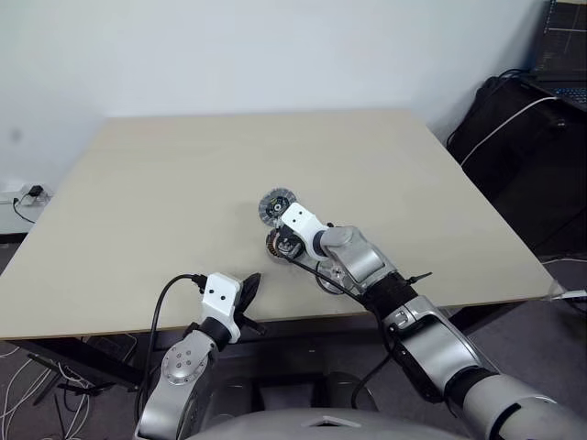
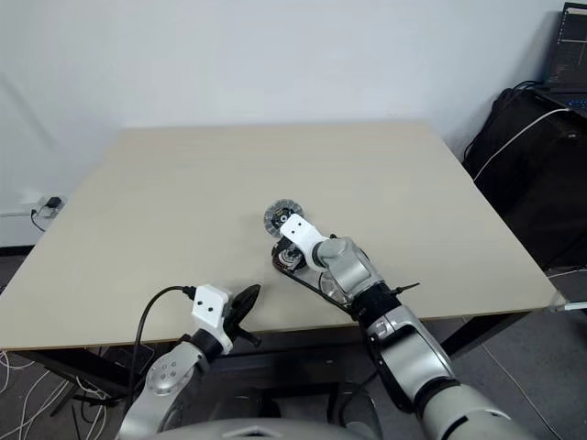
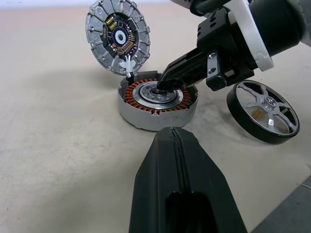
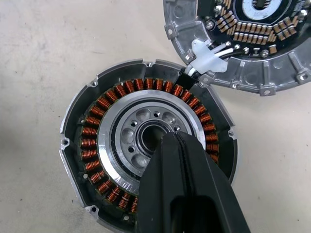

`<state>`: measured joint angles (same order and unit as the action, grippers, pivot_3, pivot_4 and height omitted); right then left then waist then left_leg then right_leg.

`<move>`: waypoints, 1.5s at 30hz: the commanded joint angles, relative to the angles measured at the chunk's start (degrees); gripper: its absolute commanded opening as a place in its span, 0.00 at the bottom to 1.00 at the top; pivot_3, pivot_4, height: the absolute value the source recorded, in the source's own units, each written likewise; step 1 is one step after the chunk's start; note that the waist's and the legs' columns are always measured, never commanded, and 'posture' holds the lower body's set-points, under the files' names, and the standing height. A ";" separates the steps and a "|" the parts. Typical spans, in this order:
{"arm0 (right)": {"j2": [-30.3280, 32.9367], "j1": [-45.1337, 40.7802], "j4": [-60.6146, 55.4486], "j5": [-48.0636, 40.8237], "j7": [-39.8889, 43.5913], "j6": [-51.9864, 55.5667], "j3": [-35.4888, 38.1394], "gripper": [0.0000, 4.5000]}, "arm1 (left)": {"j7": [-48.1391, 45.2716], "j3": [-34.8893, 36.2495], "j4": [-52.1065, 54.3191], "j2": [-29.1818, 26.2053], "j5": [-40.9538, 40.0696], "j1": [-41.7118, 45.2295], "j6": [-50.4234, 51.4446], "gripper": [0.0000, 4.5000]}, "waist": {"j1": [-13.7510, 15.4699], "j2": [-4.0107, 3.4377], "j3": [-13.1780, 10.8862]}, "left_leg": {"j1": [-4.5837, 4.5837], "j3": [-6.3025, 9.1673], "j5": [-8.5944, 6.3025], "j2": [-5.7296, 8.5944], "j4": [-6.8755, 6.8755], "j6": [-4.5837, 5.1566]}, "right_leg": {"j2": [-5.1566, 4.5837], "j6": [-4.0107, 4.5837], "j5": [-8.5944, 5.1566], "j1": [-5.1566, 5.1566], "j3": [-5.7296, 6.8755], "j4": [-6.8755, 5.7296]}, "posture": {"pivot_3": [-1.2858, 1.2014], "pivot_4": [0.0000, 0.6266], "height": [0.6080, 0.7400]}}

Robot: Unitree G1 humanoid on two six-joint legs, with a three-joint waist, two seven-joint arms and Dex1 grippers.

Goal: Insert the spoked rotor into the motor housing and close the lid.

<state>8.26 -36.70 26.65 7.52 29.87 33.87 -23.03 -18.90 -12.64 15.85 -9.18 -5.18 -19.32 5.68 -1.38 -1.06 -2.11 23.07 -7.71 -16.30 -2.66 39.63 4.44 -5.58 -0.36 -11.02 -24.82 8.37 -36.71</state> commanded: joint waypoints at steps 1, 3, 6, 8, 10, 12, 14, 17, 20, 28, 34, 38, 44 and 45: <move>-0.28 -0.53 -5.72 -1.12 -0.40 -1.00 2.55 0.00 | -0.20 -0.50 2.79 0.02 -0.28 0.78 -0.21 0.00 | -0.01 -0.01 -0.02 | 0.02 0.00 0.00 0.00 -0.01 0.00 | 0.00 0.00 0.00 -0.03 -0.01 0.00 | 0.52 0.00 1.00; -0.28 -0.14 -7.06 -1.06 -0.15 -0.45 2.51 0.00 | -0.21 -0.54 2.91 -0.04 -0.35 0.82 -0.02 0.00 | -0.01 -0.01 -0.02 | 0.03 0.00 0.00 0.00 -0.03 0.00 | 0.00 0.00 0.00 -0.06 0.00 0.00 | 0.52 0.00 1.00; -0.20 0.56 -7.52 -0.69 0.44 -0.06 1.37 0.00 | -0.24 -0.58 2.98 -0.10 -0.46 0.87 0.14 0.00 | 0.00 0.00 -0.02 | 0.03 0.00 0.00 0.00 -0.08 -0.01 | 0.00 0.03 -0.02 -0.08 0.01 0.00 | 0.52 0.00 1.00; -0.32 0.86 -7.11 -0.50 0.56 -0.10 0.80 0.00 | -0.24 -0.57 2.97 -0.09 -0.51 0.88 0.15 0.00 | 0.07 0.00 -0.02 | 0.03 0.00 0.00 0.00 -0.08 -0.01 | 0.00 0.03 -0.03 -0.07 0.02 0.01 | 0.52 0.00 1.00; -0.59 0.98 -6.38 -0.30 0.53 -0.18 0.40 0.00 | -0.20 -0.54 2.98 -0.07 -0.56 0.88 0.15 0.00 | 0.03 0.01 -0.03 | 0.05 -0.01 0.00 0.01 -0.09 -0.01 | 0.00 0.03 -0.03 -0.08 0.01 0.02 | 0.52 0.00 1.00; -0.91 0.93 -5.45 -0.20 0.55 -0.26 0.15 0.00 | -0.13 -0.51 3.01 -0.06 -0.56 0.86 0.15 0.00 | 0.01 0.01 -0.03 | 0.08 -0.03 0.00 0.01 -0.08 0.00 | 0.00 0.03 -0.03 -0.11 0.00 0.02 | 0.52 0.00 1.00; -1.06 0.86 -4.52 0.03 0.51 -0.37 -0.12 0.00 | -0.04 -0.47 3.05 -0.05 -0.57 0.81 0.12 0.00 | 0.00 0.01 -0.03 | 0.08 -0.03 0.01 0.01 -0.09 -0.01 | 0.01 0.03 -0.03 -0.13 0.00 0.01 | 0.52 0.00 1.00; -1.12 1.06 -3.91 0.33 0.97 -0.35 -0.48 0.00 | 0.08 -0.33 3.11 -0.07 -0.61 0.62 0.04 0.00 | -0.01 0.01 -0.03 | 0.08 -0.02 0.01 0.00 -0.09 -0.02 | 0.02 0.03 -0.03 -0.14 0.00 0.00 | 0.52 0.00 1.00; -0.54 1.89 -4.85 0.58 1.94 0.21 -1.04 0.00 | 0.19 -0.18 3.16 -0.08 -0.66 0.42 -0.02 0.00 | -0.01 0.01 -0.03 | 0.10 -0.03 0.01 0.00 -0.09 -0.02 | 0.01 0.03 -0.03 -0.15 0.00 0.00 | 0.52 0.00 1.00; 1.31 3.77 -8.63 0.69 2.59 0.86 -0.69 0.00 | -0.04 -0.10 2.79 -0.13 -0.83 0.51 -0.11 0.00 | 0.01 0.01 -0.03 | 0.10 -0.03 0.01 0.00 -0.09 -0.02 | 0.01 0.03 -0.03 -0.16 0.00 0.00 | 0.52 0.00 1.00; 0.11 2.62 -9.89 -0.48 0.09 -0.58 2.25 0.00 | -0.28 -0.29 2.40 -0.14 -0.92 0.94 -0.10 0.00 | 0.02 0.01 -0.03 | 0.20 -0.03 0.02 0.00 -0.09 -0.03 | 0.01 0.03 -0.03 -0.28 0.00 -0.02 | 0.52 0.00 1.00; -1.28 1.72 -8.82 -0.82 -1.38 -1.70 3.51 0.00 | -0.34 -0.35 2.33 -0.13 -0.95 1.06 -0.07 0.00 | 0.01 0.02 -0.03 | 0.46 -0.03 0.07 0.01 -0.08 -0.08 | 0.04 0.01 -0.01 -0.54 -0.01 -0.06 | 0.52 0.00 1.00; -2.21 1.44 -4.79 -0.03 -2.59 -3.19 3.58 0.00 | -0.03 -0.24 2.50 0.01 -0.92 0.72 -0.21 0.00 | -0.01 0.02 -0.02 | 0.50 -0.04 0.12 0.00 -0.09 -0.10 | 0.09 -0.08 0.04 -0.55 -0.02 -0.10 | 0.52 0.00 1.00; -2.03 1.59 -4.41 -0.01 -2.39 -3.23 3.50 0.00 | 0.06 -0.22 2.53 0.03 -0.87 0.65 -0.26 0.00 | 0.01 0.02 -0.03 | 0.50 -0.03 0.12 0.00 -0.08 -0.12 | 0.10 -0.05 0.03 -0.55 -0.01 -0.10 | 0.52 0.00 1.00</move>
<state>6.17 -33.77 22.35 7.49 27.56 31.74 -20.24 -18.83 -12.93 15.95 -9.22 -5.69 -19.03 6.05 -1.37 -1.04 -2.13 23.57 -7.74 -16.18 -2.66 39.55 4.32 -5.49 -0.41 -11.00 -25.37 8.36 -36.81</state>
